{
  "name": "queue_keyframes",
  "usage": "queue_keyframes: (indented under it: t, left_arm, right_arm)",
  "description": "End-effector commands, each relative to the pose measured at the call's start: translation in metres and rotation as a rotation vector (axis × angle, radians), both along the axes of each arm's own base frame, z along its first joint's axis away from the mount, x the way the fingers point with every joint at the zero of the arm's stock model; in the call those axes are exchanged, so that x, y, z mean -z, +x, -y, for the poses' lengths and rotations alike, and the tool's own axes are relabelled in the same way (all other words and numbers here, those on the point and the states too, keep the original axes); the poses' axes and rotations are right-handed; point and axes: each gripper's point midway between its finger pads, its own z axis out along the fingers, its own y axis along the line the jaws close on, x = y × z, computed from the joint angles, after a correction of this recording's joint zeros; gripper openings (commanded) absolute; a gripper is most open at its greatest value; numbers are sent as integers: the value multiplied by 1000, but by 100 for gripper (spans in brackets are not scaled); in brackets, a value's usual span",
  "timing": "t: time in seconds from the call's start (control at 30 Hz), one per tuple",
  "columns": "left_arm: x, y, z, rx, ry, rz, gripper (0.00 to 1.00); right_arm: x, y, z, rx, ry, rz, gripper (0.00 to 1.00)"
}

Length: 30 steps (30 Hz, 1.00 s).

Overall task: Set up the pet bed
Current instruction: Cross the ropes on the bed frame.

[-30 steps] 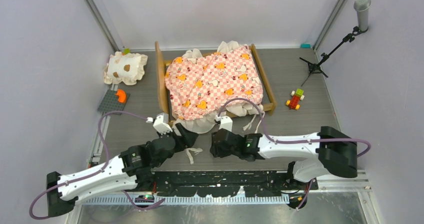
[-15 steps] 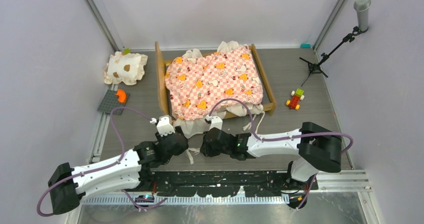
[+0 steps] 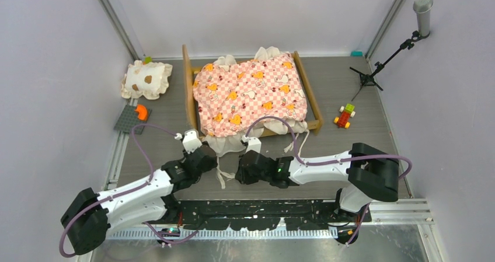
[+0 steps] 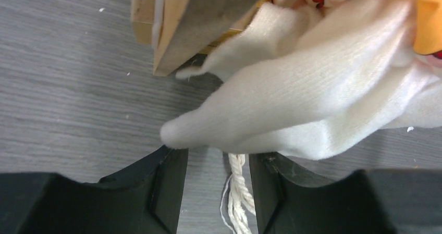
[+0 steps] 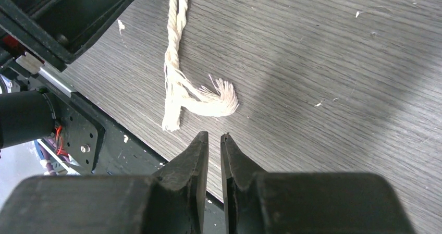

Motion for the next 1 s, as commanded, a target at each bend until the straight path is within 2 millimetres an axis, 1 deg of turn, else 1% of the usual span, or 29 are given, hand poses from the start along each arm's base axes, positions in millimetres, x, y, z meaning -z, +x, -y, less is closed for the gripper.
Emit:
queue_keyframes:
  t: [0.0, 0.17, 0.27, 0.33, 0.4, 0.5, 0.6, 0.7, 0.77, 0.87, 0.97]
  left_arm:
    - [0, 8, 15, 52, -29, 11, 48]
    - [9, 7, 12, 41, -13, -8, 47]
    - [16, 6, 11, 25, -24, -21, 42]
    - [19, 5, 14, 28, -46, -19, 34]
    - [22, 4, 12, 7, -61, -21, 31]
    - [24, 5, 3, -52, -82, 12, 33]
    - [19, 7, -3, -79, -107, 64, 36]
    - [11, 9, -3, -79, -154, 114, 36]
    - [9, 10, -4, -81, -162, 131, 37]
    - [12, 10, -7, -94, -151, 131, 37]
    - [15, 12, 0, -81, -164, 124, 36]
  right_arm:
    - [-17, -1, -5, 9, 62, 14, 20]
    - [-18, 0, -1, 14, 63, 19, 20]
    - [-18, 0, -1, 15, 62, 20, 20]
    - [-18, 0, 0, 16, 60, 19, 20]
    - [-18, -1, 1, 16, 59, 19, 20]
    - [-17, -2, 2, 14, 59, 16, 20]
    - [-16, -3, 3, 12, 58, 13, 19]
    - [-15, -3, 5, 13, 58, 11, 19]
    - [-15, -3, 6, 13, 57, 12, 19]
    - [-15, -4, 5, 15, 63, 10, 19]
    - [-15, -4, 6, 15, 64, 10, 19]
